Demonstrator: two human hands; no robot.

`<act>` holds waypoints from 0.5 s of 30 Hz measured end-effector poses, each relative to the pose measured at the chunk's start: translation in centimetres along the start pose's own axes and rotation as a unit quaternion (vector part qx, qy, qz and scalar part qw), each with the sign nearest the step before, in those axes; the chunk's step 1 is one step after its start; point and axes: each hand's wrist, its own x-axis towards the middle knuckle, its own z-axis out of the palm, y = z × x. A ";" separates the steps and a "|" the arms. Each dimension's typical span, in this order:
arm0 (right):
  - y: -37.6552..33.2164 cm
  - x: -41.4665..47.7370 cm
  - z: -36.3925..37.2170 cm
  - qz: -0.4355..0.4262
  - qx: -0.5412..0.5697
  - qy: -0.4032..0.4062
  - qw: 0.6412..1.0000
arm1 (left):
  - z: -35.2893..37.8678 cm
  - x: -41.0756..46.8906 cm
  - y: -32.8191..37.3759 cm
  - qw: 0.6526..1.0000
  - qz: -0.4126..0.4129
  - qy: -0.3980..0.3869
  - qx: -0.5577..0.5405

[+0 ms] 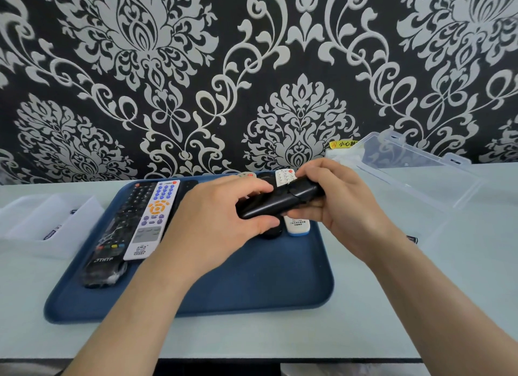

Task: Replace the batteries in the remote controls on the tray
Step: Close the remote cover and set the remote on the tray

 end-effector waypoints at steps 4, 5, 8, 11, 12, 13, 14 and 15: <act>0.1 0.0 0.2 -0.005 0.007 0.008 1.000 | -0.4 -0.2 -0.2 1.000 0.011 -0.010 0.016; 0.1 0.0 0.1 -0.007 0.006 0.012 1.000 | -0.3 -0.2 -0.1 0.999 0.027 -0.015 0.025; 0.1 0.0 -0.1 -0.008 0.012 0.017 1.000 | 0.3 -0.2 -0.3 0.995 0.078 -0.033 0.043; 0.3 0.0 -0.2 -0.002 0.026 0.018 1.000 | 0.6 -0.3 -0.8 0.994 0.091 -0.033 0.056; 0.3 0.0 -0.2 0.000 0.032 0.014 0.999 | 0.7 -0.3 -1.0 0.994 0.091 -0.029 0.057; 0.3 0.0 -0.2 0.002 0.041 0.008 0.999 | 0.7 -0.2 -1.0 0.995 0.088 -0.022 0.050; 0.2 0.0 -0.2 0.002 0.060 -0.006 0.998 | 0.8 -0.2 -0.9 0.996 0.080 -0.015 0.022; 0.1 -0.1 -0.1 0.001 0.088 -0.024 0.996 | 0.9 -0.3 -0.8 0.998 0.058 -0.011 -0.032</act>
